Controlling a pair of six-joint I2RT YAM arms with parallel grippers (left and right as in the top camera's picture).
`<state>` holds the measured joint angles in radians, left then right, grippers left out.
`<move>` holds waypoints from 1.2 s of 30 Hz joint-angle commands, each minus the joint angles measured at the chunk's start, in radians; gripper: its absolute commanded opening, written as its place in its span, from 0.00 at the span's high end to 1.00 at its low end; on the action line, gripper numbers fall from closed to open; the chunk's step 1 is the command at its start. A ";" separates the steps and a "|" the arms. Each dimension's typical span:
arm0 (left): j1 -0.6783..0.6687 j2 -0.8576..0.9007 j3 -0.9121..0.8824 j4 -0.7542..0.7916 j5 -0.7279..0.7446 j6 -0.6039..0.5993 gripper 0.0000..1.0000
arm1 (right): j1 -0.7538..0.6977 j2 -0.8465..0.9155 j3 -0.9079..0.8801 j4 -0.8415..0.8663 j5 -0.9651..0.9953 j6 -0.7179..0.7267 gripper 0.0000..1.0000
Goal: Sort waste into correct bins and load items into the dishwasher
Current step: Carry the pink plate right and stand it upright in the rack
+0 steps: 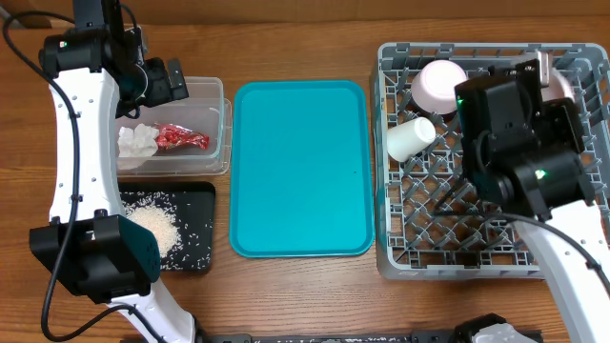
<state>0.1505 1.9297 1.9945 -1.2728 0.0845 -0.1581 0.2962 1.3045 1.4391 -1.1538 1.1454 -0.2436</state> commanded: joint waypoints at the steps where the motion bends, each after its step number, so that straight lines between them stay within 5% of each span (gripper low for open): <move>1: -0.005 -0.013 0.013 -0.002 -0.008 -0.006 0.00 | -0.011 0.034 0.007 -0.001 -0.135 0.019 0.96; 15: -0.005 -0.013 0.013 -0.002 -0.008 -0.006 0.00 | -0.011 0.211 -0.026 0.008 -0.188 -0.037 0.96; 36: -0.005 -0.013 0.013 -0.002 -0.008 -0.006 0.00 | -0.011 0.217 -0.026 0.115 -0.415 -0.153 0.95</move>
<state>0.1505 1.9297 1.9945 -1.2728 0.0845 -0.1581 0.2836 1.5215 1.4132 -1.0588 0.7795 -0.3981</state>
